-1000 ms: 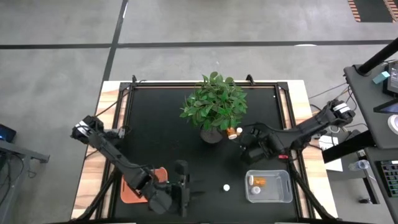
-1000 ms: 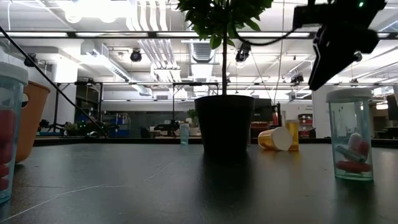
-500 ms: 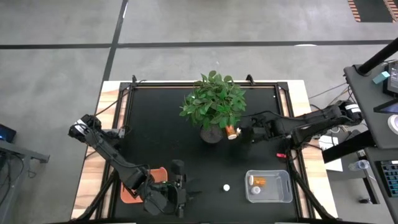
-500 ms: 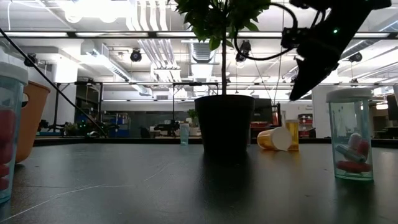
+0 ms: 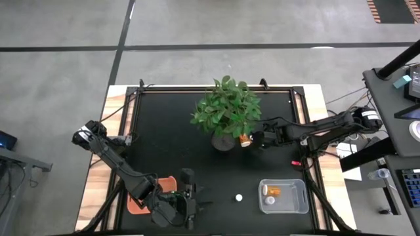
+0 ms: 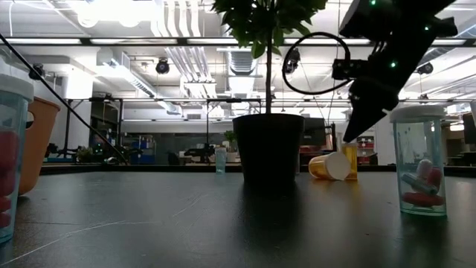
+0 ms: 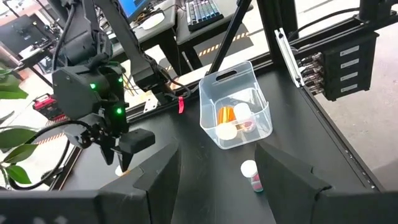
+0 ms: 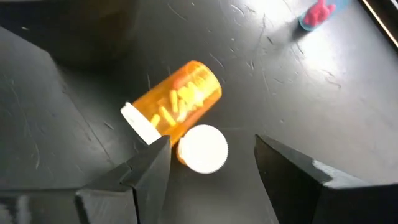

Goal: Pick and place medicine bottles into bin by pill shape (circle, oval)
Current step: Put the orange tablet bottle into the orange bin

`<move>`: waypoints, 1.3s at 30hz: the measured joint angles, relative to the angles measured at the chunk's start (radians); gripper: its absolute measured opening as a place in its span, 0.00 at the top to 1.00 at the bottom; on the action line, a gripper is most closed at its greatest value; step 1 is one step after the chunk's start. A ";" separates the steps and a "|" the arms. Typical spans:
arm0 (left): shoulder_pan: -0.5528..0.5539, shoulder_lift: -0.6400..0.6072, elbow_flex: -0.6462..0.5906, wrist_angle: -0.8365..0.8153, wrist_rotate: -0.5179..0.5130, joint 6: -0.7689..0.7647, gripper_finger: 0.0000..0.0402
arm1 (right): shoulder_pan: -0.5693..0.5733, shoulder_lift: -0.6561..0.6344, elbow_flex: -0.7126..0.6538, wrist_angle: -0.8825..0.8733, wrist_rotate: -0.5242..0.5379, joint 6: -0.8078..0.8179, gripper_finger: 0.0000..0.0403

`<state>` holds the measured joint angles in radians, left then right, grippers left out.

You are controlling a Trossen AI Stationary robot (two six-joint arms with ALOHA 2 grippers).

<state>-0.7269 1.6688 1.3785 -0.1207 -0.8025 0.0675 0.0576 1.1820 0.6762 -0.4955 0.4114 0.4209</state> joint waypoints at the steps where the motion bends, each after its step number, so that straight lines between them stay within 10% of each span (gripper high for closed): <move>1: 0.000 0.000 0.000 0.000 0.000 0.000 0.53 | -0.001 0.000 -0.010 0.024 0.000 -0.003 0.45; 39: 0.000 0.000 0.000 0.001 0.000 -0.006 0.53 | -0.004 -0.069 -0.119 0.176 0.000 -0.013 0.71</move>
<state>-0.7273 1.6688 1.3785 -0.1196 -0.8024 0.0611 0.0531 1.1132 0.5568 -0.3191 0.4117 0.4081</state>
